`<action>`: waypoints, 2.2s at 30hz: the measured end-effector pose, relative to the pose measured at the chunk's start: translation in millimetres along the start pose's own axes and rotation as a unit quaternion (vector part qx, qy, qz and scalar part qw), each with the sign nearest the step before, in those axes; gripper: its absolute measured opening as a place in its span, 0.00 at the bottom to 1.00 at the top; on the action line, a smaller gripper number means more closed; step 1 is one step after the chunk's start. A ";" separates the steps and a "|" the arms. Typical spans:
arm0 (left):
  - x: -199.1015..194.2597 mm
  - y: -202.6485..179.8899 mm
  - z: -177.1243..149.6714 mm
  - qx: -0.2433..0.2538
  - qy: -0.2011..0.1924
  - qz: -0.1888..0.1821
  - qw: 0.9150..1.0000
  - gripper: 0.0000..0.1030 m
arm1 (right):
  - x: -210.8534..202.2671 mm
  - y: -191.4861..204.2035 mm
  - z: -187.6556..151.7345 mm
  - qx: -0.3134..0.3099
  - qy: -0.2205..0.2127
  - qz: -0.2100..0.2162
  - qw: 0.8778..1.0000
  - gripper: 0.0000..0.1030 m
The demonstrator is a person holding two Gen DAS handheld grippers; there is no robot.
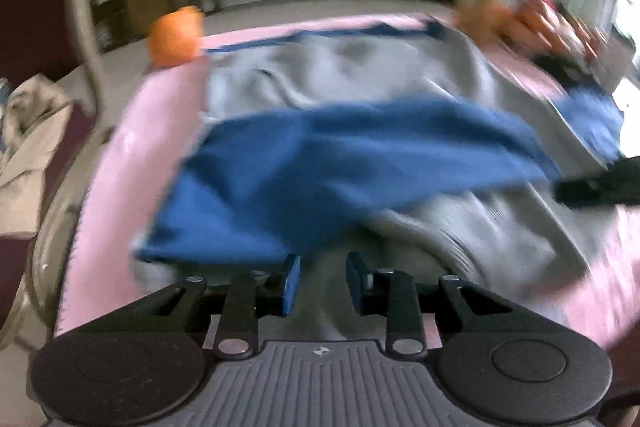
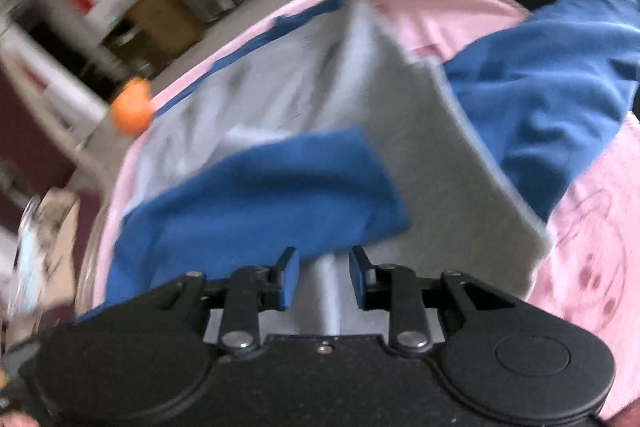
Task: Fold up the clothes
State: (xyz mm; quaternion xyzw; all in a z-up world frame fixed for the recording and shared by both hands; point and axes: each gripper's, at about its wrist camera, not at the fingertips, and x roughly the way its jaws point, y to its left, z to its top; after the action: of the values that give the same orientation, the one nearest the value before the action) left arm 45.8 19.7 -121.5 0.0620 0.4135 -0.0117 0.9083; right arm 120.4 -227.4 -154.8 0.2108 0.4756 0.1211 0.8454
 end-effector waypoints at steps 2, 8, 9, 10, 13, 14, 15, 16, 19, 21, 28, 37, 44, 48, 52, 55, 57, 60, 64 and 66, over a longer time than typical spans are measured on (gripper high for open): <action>8.8 -20.4 -8.7 0.049 0.012 0.019 0.999 0.27 | -3.3 6.8 -14.0 -0.024 0.011 0.012 1.000 0.26; 19.1 -28.8 -19.9 0.073 0.018 0.040 0.996 0.29 | 12.4 11.3 -30.1 -0.096 0.048 -0.025 0.994 0.25; 18.4 -27.6 -20.3 0.070 0.019 0.043 0.996 0.32 | 11.7 11.1 -29.2 -0.096 0.051 -0.024 0.994 0.25; 17.5 -26.2 -19.7 0.067 0.022 0.047 0.996 0.34 | 10.9 10.8 -28.3 -0.096 0.053 -0.023 0.994 0.25; 3.8 -19.5 -18.9 0.045 0.026 0.061 0.997 0.33 | -0.9 9.4 -26.4 -0.082 0.047 -0.025 0.995 0.26; -4.3 -17.9 -17.9 0.036 0.022 0.063 0.997 0.33 | -9.7 8.1 -25.4 -0.078 0.033 -0.016 0.996 0.29; -12.7 -15.8 -15.2 0.027 0.015 0.060 0.998 0.33 | -18.9 6.6 -24.3 -0.074 0.019 -0.005 0.997 0.32; -21.9 -14.9 -10.1 0.018 0.005 0.053 0.998 0.33 | -30.3 4.8 -20.0 -0.060 0.002 0.012 0.998 0.34; -48.2 -15.3 11.8 -0.006 -0.027 0.028 0.999 0.32 | -66.2 -3.8 -1.8 -0.011 -0.052 0.062 0.997 0.37; -63.5 -20.4 31.0 -0.022 -0.050 0.008 0.998 0.32 | -91.7 -13.8 15.2 0.026 -0.095 0.089 0.991 0.43; -82.0 -63.6 87.2 -0.027 -0.105 -0.040 0.993 0.33 | -148.4 -63.6 77.5 0.102 -0.221 0.079 0.967 0.48; 3.5 -147.9 92.1 0.026 -0.015 -0.061 0.998 0.32 | -131.7 -168.3 131.1 0.163 -0.278 -0.066 0.944 0.53; 40.0 -166.9 98.0 0.030 0.003 -0.050 0.998 0.33 | -88.7 -268.8 162.8 0.242 -0.243 -0.179 0.922 0.51; 52.8 -167.8 104.2 0.025 0.011 -0.052 0.998 0.33 | -68.5 -294.4 178.7 0.226 -0.237 -0.237 0.915 0.30; 59.1 -170.0 102.7 0.027 0.015 -0.057 0.998 0.33 | -53.8 -308.4 186.6 0.223 -0.221 -0.245 0.917 0.29; 61.5 -170.6 100.9 0.028 0.018 -0.057 0.998 0.33 | -45.1 -307.9 189.9 0.200 -0.215 -0.260 0.920 0.26; 62.4 -170.1 99.7 0.028 0.022 -0.056 0.998 0.33 | -39.3 -304.0 192.0 0.170 -0.210 -0.278 0.922 0.15; 58.5 -166.5 97.7 0.022 0.023 -0.055 0.998 0.33 | -33.0 -298.8 192.6 0.137 -0.201 -0.299 0.923 0.04; 42.6 -155.4 95.8 0.015 0.017 -0.057 0.998 0.32 | -53.9 -278.8 191.9 0.131 -0.233 -0.284 0.921 0.03; 30.3 -146.3 93.9 0.014 0.007 -0.055 0.998 0.33 | -74.1 -258.8 190.8 0.128 -0.267 -0.262 0.918 0.03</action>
State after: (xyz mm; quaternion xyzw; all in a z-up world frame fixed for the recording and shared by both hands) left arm 125.5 -136.0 -98.3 0.0522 0.4227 -0.0668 0.9023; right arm 246.3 -531.7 -133.6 0.2090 0.2819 -0.2276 0.9083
